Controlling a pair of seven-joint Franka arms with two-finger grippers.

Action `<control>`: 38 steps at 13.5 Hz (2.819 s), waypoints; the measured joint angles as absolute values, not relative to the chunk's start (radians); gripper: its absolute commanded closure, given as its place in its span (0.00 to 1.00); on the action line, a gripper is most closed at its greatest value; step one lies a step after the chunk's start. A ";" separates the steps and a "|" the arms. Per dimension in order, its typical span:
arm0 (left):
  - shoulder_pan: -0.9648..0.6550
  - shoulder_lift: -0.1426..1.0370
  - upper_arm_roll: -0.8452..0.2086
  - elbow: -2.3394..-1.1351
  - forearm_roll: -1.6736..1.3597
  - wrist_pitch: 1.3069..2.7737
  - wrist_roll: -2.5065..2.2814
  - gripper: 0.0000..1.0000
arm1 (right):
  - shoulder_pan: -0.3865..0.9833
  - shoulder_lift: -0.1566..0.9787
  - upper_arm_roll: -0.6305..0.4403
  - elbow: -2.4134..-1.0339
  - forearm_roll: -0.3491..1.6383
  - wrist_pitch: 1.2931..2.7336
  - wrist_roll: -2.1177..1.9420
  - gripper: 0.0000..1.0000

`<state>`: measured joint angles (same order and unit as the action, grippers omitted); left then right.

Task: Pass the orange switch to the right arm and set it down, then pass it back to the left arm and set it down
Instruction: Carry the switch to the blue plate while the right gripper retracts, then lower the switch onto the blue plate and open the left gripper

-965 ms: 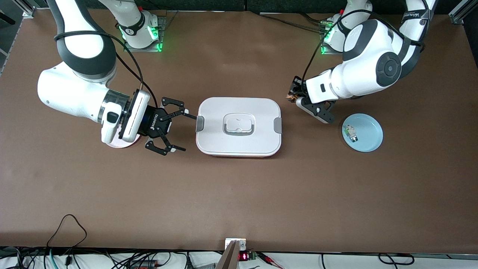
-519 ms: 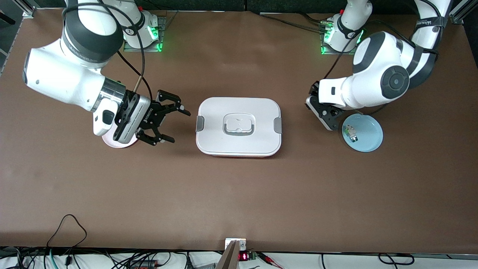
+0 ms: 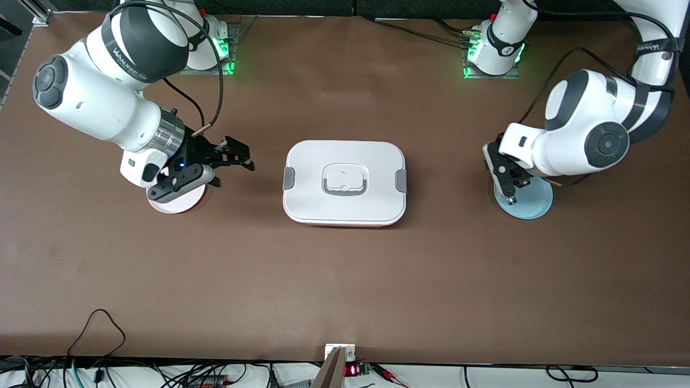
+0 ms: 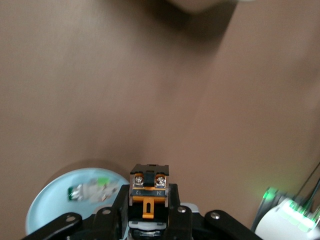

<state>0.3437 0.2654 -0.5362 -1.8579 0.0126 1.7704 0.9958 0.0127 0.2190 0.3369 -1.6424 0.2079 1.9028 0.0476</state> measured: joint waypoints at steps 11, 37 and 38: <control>0.560 0.459 -0.528 -1.947 0.137 2.012 1.280 0.91 | 0.006 0.136 0.038 -1.531 -0.164 1.613 0.077 0.00; 0.597 0.423 -0.707 -1.622 0.221 1.584 0.779 0.00 | 0.030 0.016 -0.055 -1.627 -0.047 1.634 0.013 0.00; 0.598 0.419 -0.707 -1.580 0.221 1.567 0.758 0.00 | 0.030 0.015 -0.055 -1.626 -0.047 1.635 0.013 0.00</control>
